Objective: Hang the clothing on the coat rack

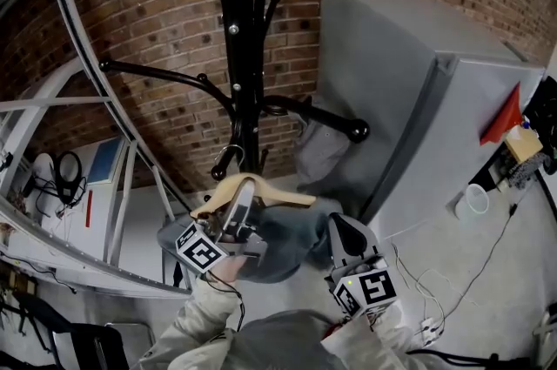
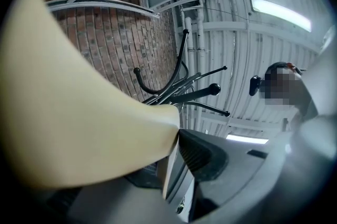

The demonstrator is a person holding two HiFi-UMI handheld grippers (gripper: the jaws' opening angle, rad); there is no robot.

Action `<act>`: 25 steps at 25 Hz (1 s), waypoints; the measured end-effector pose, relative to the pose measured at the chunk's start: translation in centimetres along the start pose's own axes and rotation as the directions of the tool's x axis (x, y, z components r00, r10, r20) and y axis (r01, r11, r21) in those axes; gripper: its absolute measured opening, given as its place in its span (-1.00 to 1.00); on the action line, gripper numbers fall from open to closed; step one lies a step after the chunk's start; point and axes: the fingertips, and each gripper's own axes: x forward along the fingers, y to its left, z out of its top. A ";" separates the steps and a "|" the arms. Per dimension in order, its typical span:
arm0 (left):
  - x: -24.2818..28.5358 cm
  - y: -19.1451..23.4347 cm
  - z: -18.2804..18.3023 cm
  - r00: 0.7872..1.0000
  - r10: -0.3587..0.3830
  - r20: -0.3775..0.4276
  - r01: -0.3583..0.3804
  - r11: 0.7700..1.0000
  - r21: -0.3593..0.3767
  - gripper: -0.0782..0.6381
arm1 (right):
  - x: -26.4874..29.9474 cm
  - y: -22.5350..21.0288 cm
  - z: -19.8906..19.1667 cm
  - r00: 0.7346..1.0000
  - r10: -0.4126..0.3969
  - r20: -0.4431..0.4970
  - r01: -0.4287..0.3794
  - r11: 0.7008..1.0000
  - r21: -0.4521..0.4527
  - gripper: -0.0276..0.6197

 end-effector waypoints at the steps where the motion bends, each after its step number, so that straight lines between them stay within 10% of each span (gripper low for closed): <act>1: 0.1 0.2 -0.1 1.000 0.001 -0.001 -0.001 1.000 -0.003 -0.49 | 0.0 -0.1 -0.1 1.000 -0.003 -0.005 0.003 1.000 0.003 -0.84; 25: 0.1 1.4 -0.9 0.998 -0.043 0.048 0.044 0.998 -0.034 -0.47 | -3.0 -2.0 -2.4 0.998 -0.037 -0.058 0.040 0.998 0.048 -0.84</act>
